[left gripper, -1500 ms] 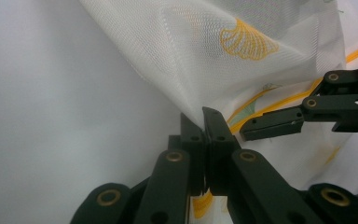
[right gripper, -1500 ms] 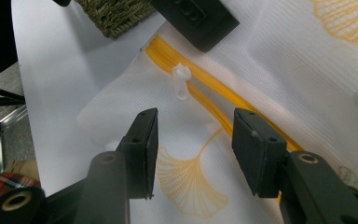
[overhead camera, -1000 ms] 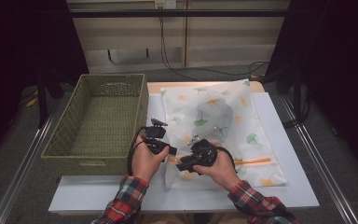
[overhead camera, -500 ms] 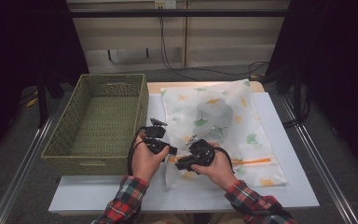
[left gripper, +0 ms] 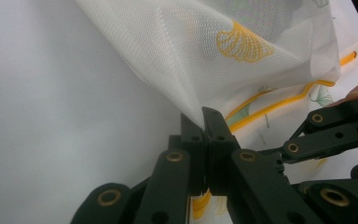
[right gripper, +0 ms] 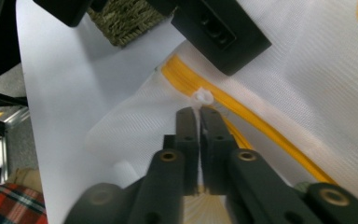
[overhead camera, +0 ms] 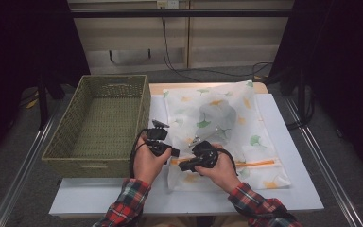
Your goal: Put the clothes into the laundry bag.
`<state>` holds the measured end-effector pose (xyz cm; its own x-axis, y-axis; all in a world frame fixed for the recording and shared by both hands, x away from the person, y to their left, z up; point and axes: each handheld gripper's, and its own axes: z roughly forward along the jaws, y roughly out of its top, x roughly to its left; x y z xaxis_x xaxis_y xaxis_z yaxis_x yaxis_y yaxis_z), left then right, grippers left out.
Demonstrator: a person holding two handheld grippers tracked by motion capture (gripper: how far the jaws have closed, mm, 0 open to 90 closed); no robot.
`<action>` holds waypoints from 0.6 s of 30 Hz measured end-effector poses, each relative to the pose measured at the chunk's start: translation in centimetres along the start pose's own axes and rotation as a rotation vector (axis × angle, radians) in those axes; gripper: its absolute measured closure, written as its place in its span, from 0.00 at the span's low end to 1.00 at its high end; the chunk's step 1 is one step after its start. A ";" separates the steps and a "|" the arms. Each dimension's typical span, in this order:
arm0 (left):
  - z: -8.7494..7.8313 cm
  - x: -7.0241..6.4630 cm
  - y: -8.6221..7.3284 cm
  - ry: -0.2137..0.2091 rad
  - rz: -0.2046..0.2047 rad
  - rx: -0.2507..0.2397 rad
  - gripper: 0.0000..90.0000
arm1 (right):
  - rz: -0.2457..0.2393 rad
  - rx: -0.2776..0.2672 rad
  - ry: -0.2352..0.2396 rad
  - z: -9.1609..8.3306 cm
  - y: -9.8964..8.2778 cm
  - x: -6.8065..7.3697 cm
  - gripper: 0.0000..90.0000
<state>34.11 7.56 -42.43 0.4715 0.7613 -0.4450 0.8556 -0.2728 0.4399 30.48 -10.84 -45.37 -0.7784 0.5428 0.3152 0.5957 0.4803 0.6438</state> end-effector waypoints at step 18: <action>-0.1 0.0 0.0 -0.014 -0.004 -0.003 0.98 | 0.024 0.008 -0.026 0.7 0.0 -0.2 0.98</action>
<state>34.06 7.67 -42.34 0.4712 0.7542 -0.4574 0.8568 -0.2682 0.4404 30.80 -10.44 -45.91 -0.7586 0.5717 0.3126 0.6158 0.4724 0.6306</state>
